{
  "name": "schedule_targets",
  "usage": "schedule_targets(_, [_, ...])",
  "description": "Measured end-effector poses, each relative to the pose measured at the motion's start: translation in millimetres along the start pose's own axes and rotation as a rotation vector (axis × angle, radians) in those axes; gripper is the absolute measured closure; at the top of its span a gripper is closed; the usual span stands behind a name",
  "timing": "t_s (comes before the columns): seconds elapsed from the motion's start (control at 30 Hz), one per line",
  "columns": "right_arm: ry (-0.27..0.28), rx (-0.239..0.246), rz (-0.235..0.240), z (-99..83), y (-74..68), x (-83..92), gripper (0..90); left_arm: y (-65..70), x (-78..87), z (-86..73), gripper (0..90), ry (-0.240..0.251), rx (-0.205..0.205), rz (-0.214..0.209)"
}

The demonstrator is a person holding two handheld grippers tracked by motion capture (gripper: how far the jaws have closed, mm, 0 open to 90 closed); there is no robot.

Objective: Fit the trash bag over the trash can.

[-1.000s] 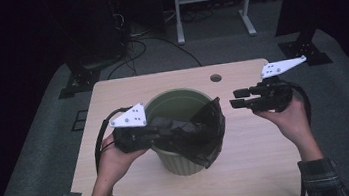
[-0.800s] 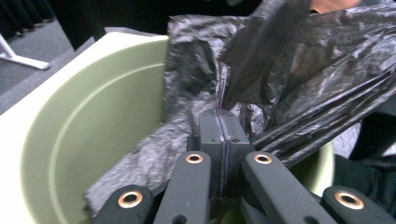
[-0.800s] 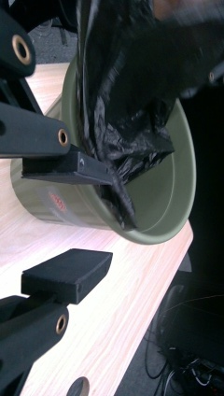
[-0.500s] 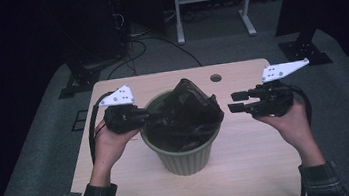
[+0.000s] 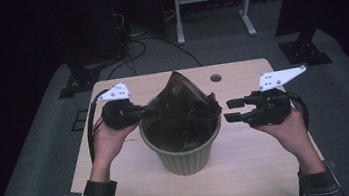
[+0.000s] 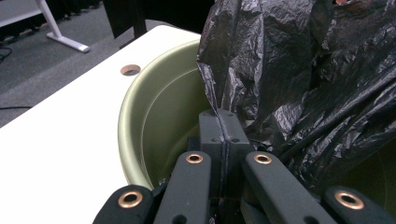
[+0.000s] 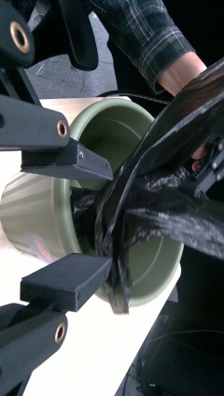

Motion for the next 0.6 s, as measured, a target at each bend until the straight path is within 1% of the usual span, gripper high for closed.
schedule_targets(0.07, [-0.012,0.008,0.012,0.4,-2.3,-9.3,50.3,0.0,0.2,0.1,89.9,0.001,-0.003,-0.002])
schedule_targets(0.1, [-0.012,0.008,0.012,0.4,-2.3,-9.3,50.3,-0.1,0.5,0.2,89.9,0.002,-0.003,-0.001])
schedule_targets(0.17, [-0.025,0.008,0.020,0.4,-2.6,-15.8,55.2,0.2,1.2,0.5,89.9,0.006,-0.002,-0.006])
schedule_targets(0.2, [-0.023,0.012,0.015,1.0,-2.0,-18.4,61.8,0.5,1.7,0.5,89.9,0.008,0.001,-0.005])
schedule_targets(0.23, [-0.018,0.016,0.017,1.6,-1.9,-20.5,73.3,0.4,2.2,0.4,89.9,0.009,0.000,-0.006])
schedule_targets(0.27, [-0.013,0.020,0.027,2.3,-1.9,-22.1,77.7,0.3,3.0,0.1,89.9,0.010,0.001,-0.005])
schedule_targets(0.3, [-0.005,0.020,0.025,3.5,-0.9,-23.0,85.1,-0.3,4.1,-0.5,89.9,0.010,0.000,-0.003])
schedule_targets(0.33, [-0.002,0.016,-0.004,4.3,4.2,-23.2,88.2,-1.2,5.5,-1.4,89.9,0.010,0.003,0.003])
schedule_targets(0.37, [-0.002,0.016,-0.004,4.3,4.2,-23.2,88.2,-2.3,7.0,-2.3,89.9,0.011,0.004,0.007])
schedule_targets(0.4, [-0.002,0.010,-0.014,4.1,6.4,-22.3,89.1,-5.1,10.4,-4.2,90.0,0.013,0.008,0.016])
schedule_targets(0.47, [0.016,0.002,-0.038,3.3,12.3,-16.0,89.4,-9.9,16.8,-7.8,90.0,0.020,0.021,0.028])
schedule_targets(0.57, [0.032,-0.008,-0.079,-0.2,19.9,-2.6,89.7,-17.8,29.8,-15.0,90.0,0.034,0.043,0.045])
schedule_targets(0.6, [0.041,-0.017,-0.095,-2.6,24.6,4.6,89.7,-19.1,32.4,-16.5,90.0,0.039,0.046,0.049])
Point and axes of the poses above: each handheld gripper's, and its own axes: x roughly backward along the jaws, z roughly out of its top, y roughly to its right, the point moved 8 cm from there along -x, roughly forward along the jaws, and after that the axes turned 7 degrees about z, right-handed, at the moved point
